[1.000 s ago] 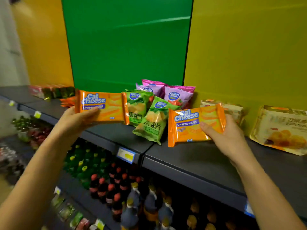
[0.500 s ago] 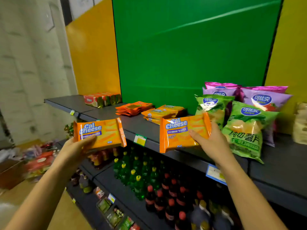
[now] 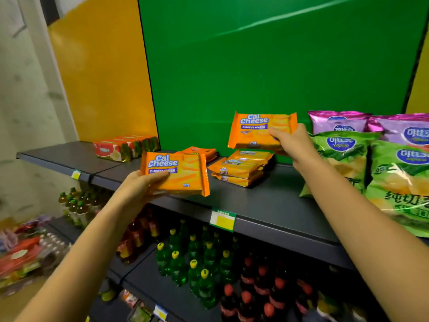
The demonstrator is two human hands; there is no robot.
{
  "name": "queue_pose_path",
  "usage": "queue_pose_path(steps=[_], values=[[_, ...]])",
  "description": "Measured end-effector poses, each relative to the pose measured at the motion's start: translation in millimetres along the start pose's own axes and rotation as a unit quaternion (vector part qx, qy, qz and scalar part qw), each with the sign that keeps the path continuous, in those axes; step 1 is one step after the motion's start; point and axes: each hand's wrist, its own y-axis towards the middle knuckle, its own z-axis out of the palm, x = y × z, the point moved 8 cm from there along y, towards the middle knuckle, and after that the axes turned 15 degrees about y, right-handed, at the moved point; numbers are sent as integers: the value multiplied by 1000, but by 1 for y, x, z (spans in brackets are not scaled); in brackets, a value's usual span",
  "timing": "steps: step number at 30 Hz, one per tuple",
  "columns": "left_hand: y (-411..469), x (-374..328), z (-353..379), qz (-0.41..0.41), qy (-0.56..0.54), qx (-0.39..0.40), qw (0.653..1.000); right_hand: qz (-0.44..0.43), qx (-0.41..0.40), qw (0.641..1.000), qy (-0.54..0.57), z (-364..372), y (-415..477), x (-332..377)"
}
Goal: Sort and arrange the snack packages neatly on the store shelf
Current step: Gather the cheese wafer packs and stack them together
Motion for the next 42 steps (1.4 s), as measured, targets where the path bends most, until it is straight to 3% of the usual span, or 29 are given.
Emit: queue_pose_path(steps=[10,17,21,24,26,29,33,35,37,39,42], values=[[122,-13,97,37,14,139,989,98,-34,984,146,32,74,-46],[165,-10,136,58,98,199,973,143,-52,978,142,42,95,-72],[181,-8,145,90,198,223,950,147,-64,982,101,48,106,-86],[191,-3,142,109,314,216,918,156,-90,983,34,53,116,-104],[198,3,141,103,330,218,913,136,-123,977,-107,48,124,-107],[209,17,145,97,292,249,918,129,-128,942,-282,43,128,-110],[213,31,147,35,173,299,938,147,-102,896,-405,41,120,-117],[212,35,157,20,108,351,930,138,-127,885,-426,35,113,-112],[211,34,162,20,47,389,920,138,-147,909,-364,31,98,-108],[219,41,166,0,0,406,914,155,-144,958,-192,33,74,-113],[225,48,170,-18,-51,406,912,209,-112,971,32,53,31,-122]])
